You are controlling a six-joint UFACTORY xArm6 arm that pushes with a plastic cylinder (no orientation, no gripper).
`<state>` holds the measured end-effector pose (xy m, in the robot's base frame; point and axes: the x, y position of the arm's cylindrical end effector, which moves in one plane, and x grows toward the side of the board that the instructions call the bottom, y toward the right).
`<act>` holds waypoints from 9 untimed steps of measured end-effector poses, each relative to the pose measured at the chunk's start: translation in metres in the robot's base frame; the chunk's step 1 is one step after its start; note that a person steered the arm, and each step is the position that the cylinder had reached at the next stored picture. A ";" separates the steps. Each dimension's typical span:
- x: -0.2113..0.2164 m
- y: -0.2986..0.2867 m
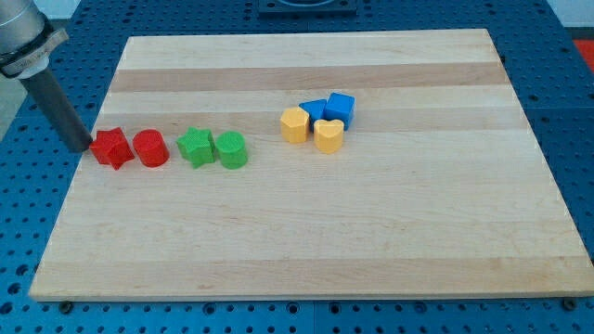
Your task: Drag the red star into the left side of the red circle
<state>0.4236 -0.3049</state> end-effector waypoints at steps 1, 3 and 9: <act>0.000 0.000; 0.000 0.007; 0.008 0.027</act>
